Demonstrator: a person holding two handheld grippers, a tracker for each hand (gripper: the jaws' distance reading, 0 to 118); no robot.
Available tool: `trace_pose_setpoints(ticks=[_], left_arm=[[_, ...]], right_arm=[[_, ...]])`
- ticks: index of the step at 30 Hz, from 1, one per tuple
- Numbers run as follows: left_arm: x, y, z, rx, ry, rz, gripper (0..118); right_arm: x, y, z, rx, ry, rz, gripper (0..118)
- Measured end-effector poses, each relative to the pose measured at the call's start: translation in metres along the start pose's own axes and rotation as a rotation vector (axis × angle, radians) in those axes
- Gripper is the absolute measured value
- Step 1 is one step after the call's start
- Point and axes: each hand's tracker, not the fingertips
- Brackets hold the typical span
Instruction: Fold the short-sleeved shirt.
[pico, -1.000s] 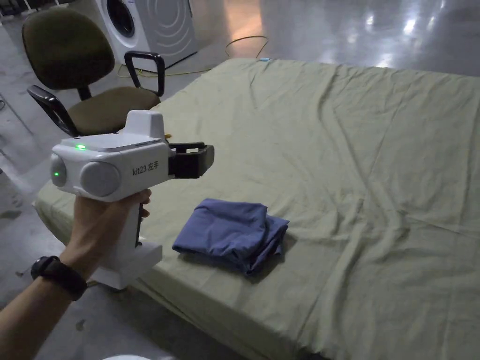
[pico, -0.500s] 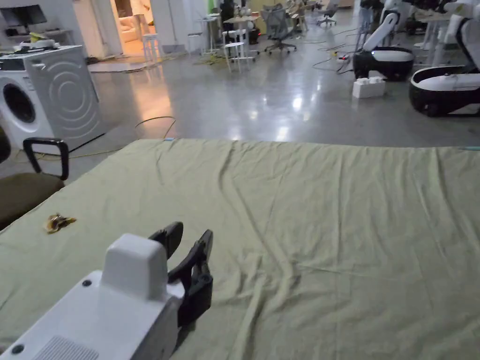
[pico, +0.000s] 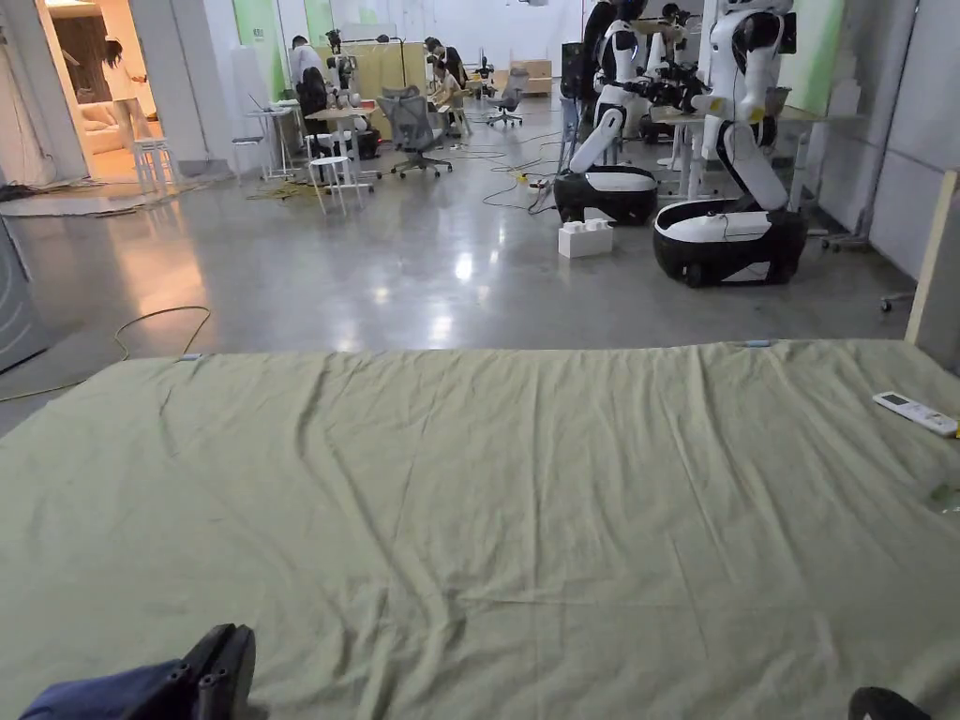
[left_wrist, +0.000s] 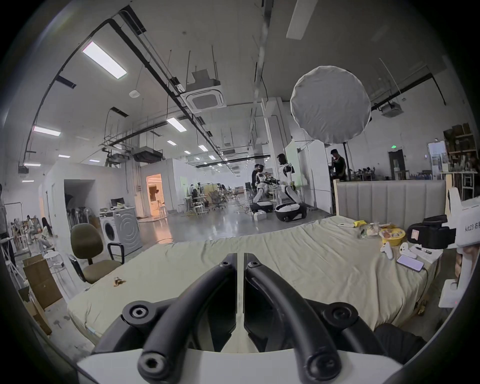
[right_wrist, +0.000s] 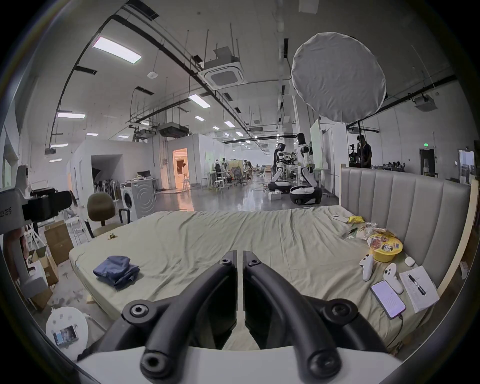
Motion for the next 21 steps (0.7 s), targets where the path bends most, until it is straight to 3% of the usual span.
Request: trace_pose_setpoints(ticks=[3,13,21], left_arm=[[-0.001,-0.0033,-0.0025,-0.012,-0.002,0.011,4],[-0.0019,-0.0086,-0.0046,-0.041,-0.019,0.06,4],[-0.0012,-0.0082,-0.006,-0.051,-0.03,0.074,4]], right_arm=[[0.0011,-0.0004,-0.0004,0.004,-0.005,-0.038,4],[-0.0025,0.0062,0.0008,0.016,-0.034,-0.059,4],[-0.0039,0.0091,-0.0003,0.018,-0.03,-0.031,4]])
